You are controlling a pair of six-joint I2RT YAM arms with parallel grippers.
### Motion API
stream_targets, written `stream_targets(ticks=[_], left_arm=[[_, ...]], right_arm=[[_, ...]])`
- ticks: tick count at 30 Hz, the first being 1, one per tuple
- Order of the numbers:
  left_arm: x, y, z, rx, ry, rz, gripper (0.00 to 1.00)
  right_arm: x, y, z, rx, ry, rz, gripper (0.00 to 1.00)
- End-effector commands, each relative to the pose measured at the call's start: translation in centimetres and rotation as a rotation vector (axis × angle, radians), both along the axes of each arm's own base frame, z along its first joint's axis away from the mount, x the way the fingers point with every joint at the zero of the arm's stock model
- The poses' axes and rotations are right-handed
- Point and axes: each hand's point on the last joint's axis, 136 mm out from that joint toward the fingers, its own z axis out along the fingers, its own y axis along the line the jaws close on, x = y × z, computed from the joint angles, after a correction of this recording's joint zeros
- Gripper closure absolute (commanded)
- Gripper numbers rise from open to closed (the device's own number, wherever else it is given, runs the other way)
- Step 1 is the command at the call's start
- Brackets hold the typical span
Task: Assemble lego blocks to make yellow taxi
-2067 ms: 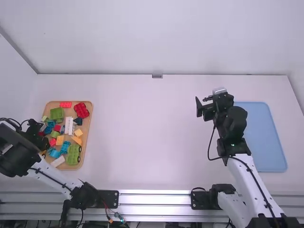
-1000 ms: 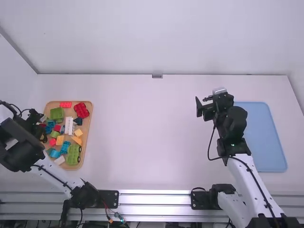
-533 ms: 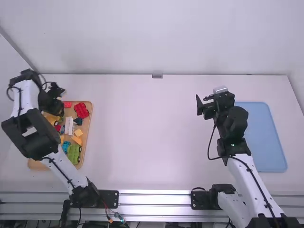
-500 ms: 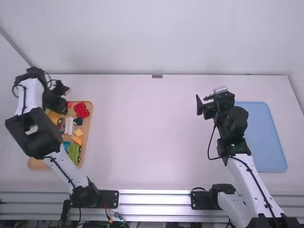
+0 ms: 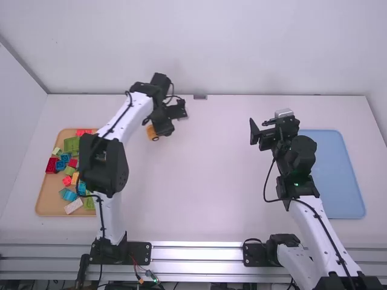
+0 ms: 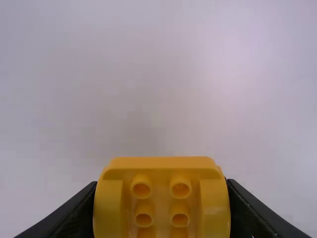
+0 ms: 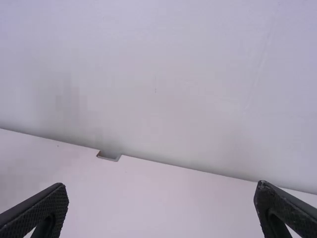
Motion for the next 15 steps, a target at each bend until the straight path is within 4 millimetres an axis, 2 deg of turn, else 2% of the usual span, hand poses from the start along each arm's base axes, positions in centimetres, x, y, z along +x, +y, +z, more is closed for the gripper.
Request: stream_targets(ticks=[1, 4, 5, 6, 7, 9, 10, 12, 15], left_arm=[[-1.8, -4.2, 1.2, -0.062, 0.004, -0.062, 0.98], [-4.6, -7.9, -0.2, -0.067, 0.057, -0.163, 0.98], [-6.2, -9.4, -1.3, -0.041, 0.083, -0.21, 0.98], [-6.9, -9.9, -1.9, -0.024, 0.093, -0.222, 0.98], [-8.4, -11.0, -3.3, 0.007, 0.111, -0.241, 0.98], [-9.8, -12.0, -4.6, 0.025, 0.124, -0.266, 0.98], [-11.2, -12.8, -5.9, 0.036, 0.137, -0.295, 0.98], [-11.7, -13.1, -6.5, 0.043, 0.14, -0.31, 0.98], [-14.3, -13.8, -8.4, 0.054, 0.182, -0.353, 0.98]], right_arm=[[0.3, 0.3, 1.6, 0.018, -0.03, 0.007, 0.01], [0.3, 0.2, 1.7, 0.018, -0.032, 0.005, 0.01], [0.3, 0.2, 1.8, 0.018, -0.038, 0.004, 0.01], [0.3, 0.1, 1.8, 0.019, -0.04, 0.004, 0.01], [0.3, 0.1, 1.9, 0.019, -0.04, 0.004, 0.01], [0.2, 0.1, 1.9, 0.019, -0.041, 0.004, 0.01], [0.1, 0.1, 2.0, 0.019, -0.041, 0.003, 0.01], [0.0, 0.1, 2.1, 0.019, -0.042, 0.004, 0.01], [-0.9, 0.0, 2.7, 0.019, -0.045, 0.0, 0.01]])
